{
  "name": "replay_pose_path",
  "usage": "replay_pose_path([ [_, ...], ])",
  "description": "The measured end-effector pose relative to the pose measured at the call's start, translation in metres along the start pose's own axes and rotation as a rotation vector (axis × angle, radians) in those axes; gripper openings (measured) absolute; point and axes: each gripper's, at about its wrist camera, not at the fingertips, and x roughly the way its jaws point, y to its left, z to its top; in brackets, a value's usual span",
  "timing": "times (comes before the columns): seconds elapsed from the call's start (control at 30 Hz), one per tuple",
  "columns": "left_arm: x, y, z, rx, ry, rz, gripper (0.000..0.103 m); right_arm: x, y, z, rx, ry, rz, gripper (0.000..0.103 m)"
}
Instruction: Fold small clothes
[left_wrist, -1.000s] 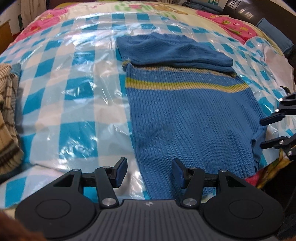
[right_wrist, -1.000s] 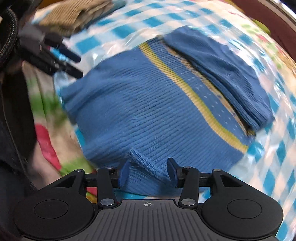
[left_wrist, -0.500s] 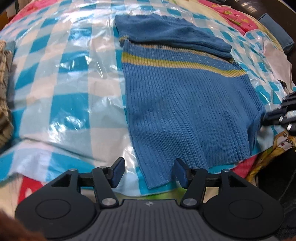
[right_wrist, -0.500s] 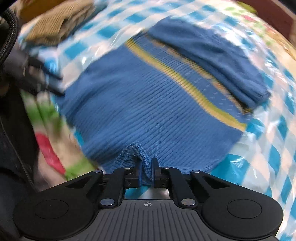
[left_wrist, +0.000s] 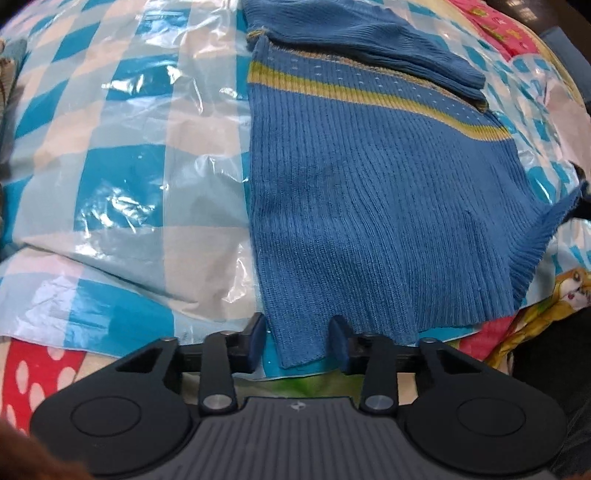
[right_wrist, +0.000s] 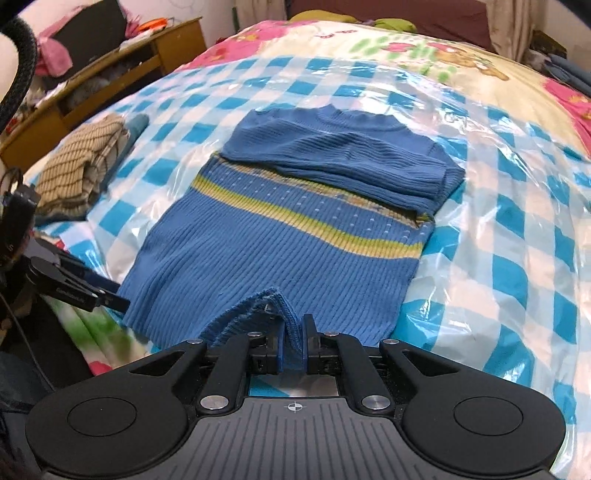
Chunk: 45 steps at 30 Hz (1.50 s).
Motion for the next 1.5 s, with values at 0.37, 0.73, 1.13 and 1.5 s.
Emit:
replay_pose_path([
  [0.37,-0.019,0.019,0.001,-0.159,-0.050,-0.161,0.014,-0.018,-0.025,-0.005,0.140,-0.086,0.015,0.007],
  [0.73,-0.042,0.030,0.023,-0.187,-0.141,-0.215,0.012,-0.029,-0.045,0.003,0.223,-0.166,0.002,0.007],
  [1.13,-0.015,0.020,0.002,-0.142,-0.004,-0.073,0.041,0.029,0.018,-0.004,-0.221,0.061,0.066,0.039],
  [1.5,-0.021,0.023,-0.005,-0.160,-0.001,-0.086,0.044,0.092,0.046,-0.003,-0.462,0.219,0.058,0.026],
])
